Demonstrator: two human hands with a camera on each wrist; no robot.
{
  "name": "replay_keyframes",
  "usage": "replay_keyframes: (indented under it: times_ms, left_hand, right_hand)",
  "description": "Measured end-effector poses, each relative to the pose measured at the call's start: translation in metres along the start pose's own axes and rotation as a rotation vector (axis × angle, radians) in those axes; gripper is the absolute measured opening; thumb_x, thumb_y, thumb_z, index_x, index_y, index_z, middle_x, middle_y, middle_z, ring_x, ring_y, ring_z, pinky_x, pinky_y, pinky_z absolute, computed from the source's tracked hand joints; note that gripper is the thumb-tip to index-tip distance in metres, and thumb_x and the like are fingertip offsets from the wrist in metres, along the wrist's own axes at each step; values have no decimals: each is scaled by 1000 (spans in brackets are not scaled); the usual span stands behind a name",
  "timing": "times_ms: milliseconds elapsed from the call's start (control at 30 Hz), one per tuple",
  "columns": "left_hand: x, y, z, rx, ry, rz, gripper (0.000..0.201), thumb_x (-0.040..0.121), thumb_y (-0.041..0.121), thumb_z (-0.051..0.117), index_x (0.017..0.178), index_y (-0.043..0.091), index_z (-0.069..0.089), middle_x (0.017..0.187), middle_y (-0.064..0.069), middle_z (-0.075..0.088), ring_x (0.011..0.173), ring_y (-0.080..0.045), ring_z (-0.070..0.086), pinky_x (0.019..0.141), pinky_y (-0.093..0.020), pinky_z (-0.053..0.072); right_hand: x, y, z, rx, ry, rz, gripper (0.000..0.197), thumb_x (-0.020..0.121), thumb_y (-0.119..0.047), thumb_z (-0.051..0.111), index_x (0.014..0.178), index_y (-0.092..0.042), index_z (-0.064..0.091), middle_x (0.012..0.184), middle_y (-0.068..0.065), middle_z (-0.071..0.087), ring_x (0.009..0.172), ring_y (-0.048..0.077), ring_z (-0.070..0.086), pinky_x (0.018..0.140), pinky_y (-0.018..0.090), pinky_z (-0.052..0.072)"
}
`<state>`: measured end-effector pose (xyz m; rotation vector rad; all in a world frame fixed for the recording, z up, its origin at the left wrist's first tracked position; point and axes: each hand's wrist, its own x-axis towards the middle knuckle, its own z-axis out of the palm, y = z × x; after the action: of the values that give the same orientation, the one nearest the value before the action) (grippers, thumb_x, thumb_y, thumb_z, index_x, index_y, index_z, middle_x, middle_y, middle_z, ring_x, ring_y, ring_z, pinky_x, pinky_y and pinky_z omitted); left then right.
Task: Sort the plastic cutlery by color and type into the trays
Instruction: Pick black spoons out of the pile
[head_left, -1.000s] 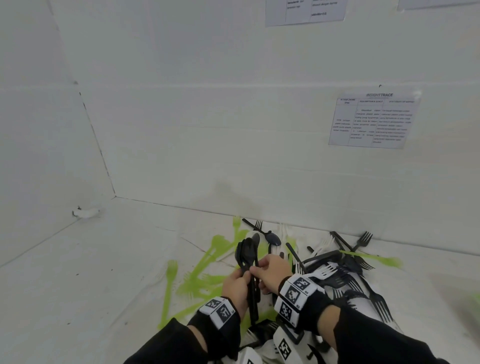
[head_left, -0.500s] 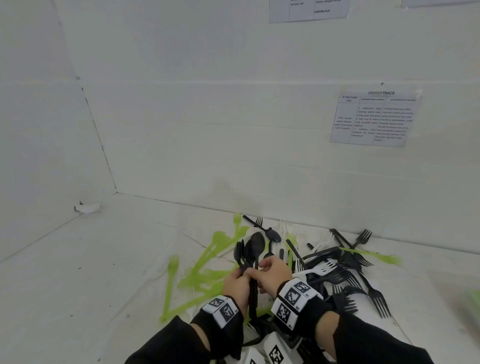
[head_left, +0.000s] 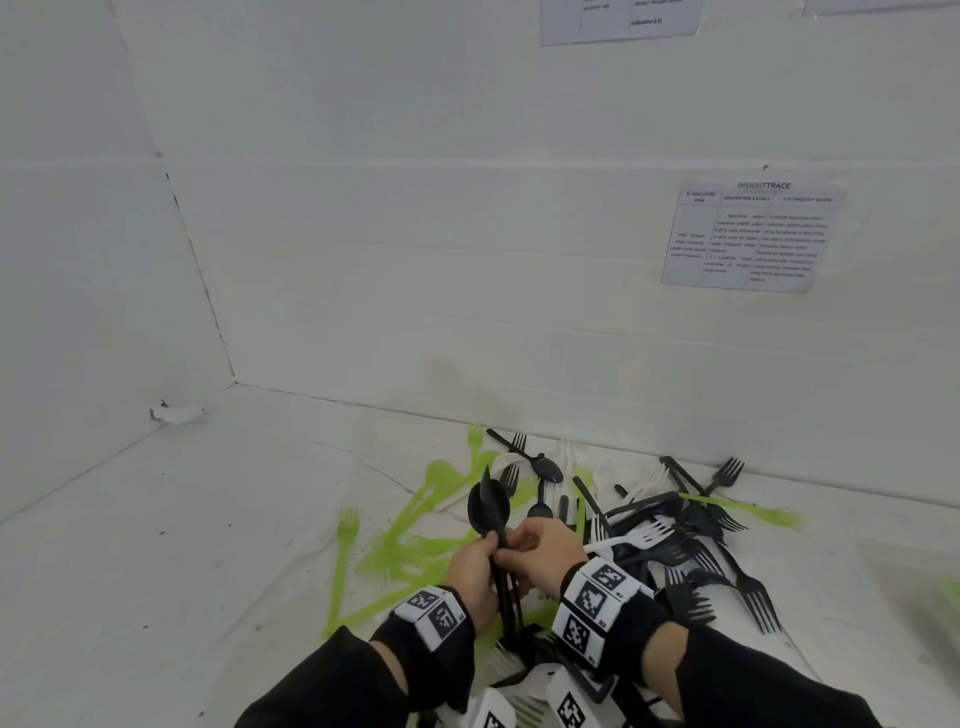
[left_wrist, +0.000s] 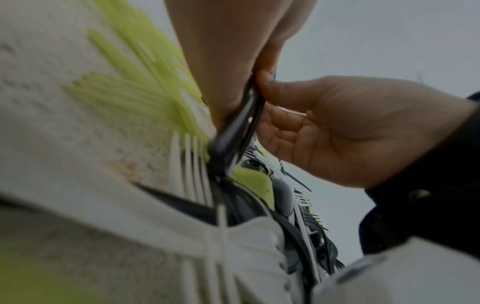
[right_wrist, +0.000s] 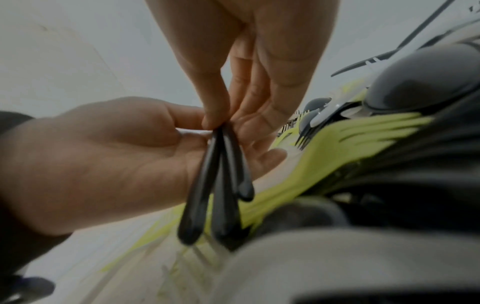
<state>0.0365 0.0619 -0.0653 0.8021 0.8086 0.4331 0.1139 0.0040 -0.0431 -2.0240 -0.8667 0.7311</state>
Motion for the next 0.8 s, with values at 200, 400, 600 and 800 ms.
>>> replay_keyframes:
  times_ms: [200, 400, 600, 800]
  left_hand:
    - [7, 4, 2, -40, 31, 105, 33, 101, 14, 35, 120, -6, 54, 115, -27, 61, 97, -33, 62, 61, -36, 55]
    - [15, 3, 3, -14, 78, 86, 37, 102, 16, 31, 120, -9, 52, 117, -30, 58, 87, -32, 61, 55, -34, 49]
    - [7, 1, 6, 43, 88, 60, 33, 103, 19, 31, 116, 0, 55, 101, -19, 61, 78, -24, 59, 51, -32, 48]
    - [-2, 13, 15, 56, 29, 13, 34, 103, 20, 31, 122, 4, 54, 80, -8, 56, 70, -19, 52, 85, -43, 48]
  right_hand:
    - [3, -7, -3, -2, 62, 0, 24, 75, -23, 71, 72, -26, 48, 81, 4, 61, 73, 22, 62, 75, 38, 57]
    - [3, -4, -1, -71, 54, -13, 28, 84, -23, 66, 64, -25, 46, 70, 0, 54, 70, 23, 57, 75, 37, 54]
    - [-1, -11, -4, -287, 38, -16, 17, 90, -25, 54, 76, -17, 49, 89, 8, 61, 99, 28, 62, 81, 29, 46]
    - [-2, -19, -7, -293, 54, 22, 23, 91, -24, 54, 97, -5, 67, 106, 17, 67, 103, 31, 61, 83, 31, 45]
